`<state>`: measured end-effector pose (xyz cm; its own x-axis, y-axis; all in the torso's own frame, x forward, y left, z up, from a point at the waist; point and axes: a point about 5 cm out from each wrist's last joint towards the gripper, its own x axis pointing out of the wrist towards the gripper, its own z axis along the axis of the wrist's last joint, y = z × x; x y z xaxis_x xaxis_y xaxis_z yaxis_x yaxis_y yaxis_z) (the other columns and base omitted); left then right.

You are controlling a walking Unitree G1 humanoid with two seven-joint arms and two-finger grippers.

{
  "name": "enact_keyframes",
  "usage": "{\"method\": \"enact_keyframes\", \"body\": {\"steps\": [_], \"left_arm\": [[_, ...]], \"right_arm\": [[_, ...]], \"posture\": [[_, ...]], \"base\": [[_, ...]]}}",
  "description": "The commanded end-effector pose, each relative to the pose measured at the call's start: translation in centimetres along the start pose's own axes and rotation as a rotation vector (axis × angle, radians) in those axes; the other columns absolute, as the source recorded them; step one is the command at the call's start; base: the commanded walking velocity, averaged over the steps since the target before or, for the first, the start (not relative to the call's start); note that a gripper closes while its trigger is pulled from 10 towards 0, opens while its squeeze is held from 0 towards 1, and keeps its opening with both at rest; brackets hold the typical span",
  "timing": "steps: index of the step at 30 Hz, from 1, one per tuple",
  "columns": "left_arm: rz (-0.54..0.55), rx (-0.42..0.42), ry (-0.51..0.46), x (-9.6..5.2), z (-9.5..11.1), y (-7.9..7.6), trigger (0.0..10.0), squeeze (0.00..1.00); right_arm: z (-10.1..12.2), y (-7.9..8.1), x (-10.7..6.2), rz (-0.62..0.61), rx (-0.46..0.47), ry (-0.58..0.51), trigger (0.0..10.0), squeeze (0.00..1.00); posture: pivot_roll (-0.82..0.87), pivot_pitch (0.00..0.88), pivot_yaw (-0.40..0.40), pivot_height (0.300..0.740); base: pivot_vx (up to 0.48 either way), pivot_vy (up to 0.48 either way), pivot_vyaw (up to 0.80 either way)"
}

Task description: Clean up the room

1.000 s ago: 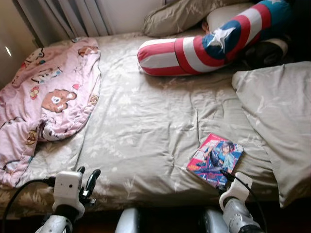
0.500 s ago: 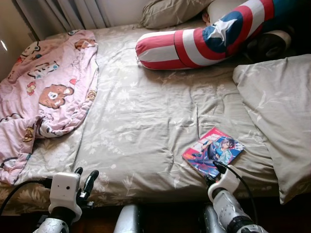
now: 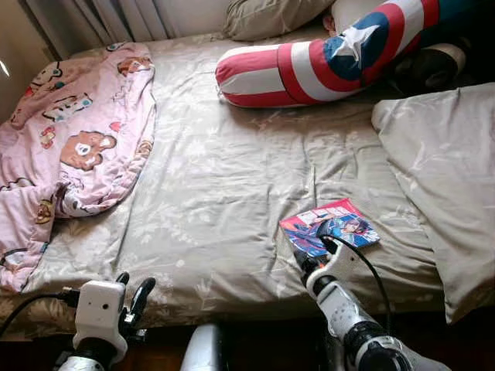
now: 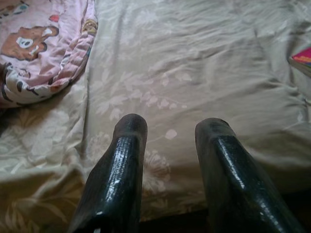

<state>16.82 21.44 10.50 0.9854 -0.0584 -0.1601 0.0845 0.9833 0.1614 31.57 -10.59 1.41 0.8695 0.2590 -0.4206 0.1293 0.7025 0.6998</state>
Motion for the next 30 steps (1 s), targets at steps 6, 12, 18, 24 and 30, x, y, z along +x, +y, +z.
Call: {"method": "enact_keyframes", "body": {"steps": [6,12,18,24,30], "left_arm": [[0.020,0.024,0.026,-0.6,0.0,0.3,10.0,0.00],[0.024,0.024,0.029,-0.3,-0.1,0.4,10.0,0.00],[0.037,0.007,0.041,0.7,-1.2,0.3,10.0,0.00],[0.076,-0.046,0.048,2.8,-2.6,0.2,10.0,0.00],[0.103,-0.083,0.043,4.8,-3.5,0.2,10.0,0.00]], "right_arm": [[0.2,3.0,0.8,0.165,0.076,0.023,10.0,0.00],[0.2,3.6,0.8,0.230,0.036,0.039,10.0,0.00],[1.0,0.7,0.0,0.103,-0.160,-0.039,10.0,0.00],[3.1,-2.6,-1.4,-0.002,-0.331,-0.161,10.0,0.00],[4.2,-4.8,-2.9,-0.069,-0.446,-0.240,10.0,0.00]], "posture": [[0.28,0.176,0.106,0.608],[0.27,0.163,0.102,0.608],[0.23,0.133,0.092,0.608],[0.17,0.059,0.068,0.608],[0.12,0.000,0.047,0.608]], "base": [[0.000,0.000,0.00],[0.000,0.000,0.00],[0.000,0.000,0.00],[0.000,0.000,0.00],[0.000,0.000,0.00]]}}
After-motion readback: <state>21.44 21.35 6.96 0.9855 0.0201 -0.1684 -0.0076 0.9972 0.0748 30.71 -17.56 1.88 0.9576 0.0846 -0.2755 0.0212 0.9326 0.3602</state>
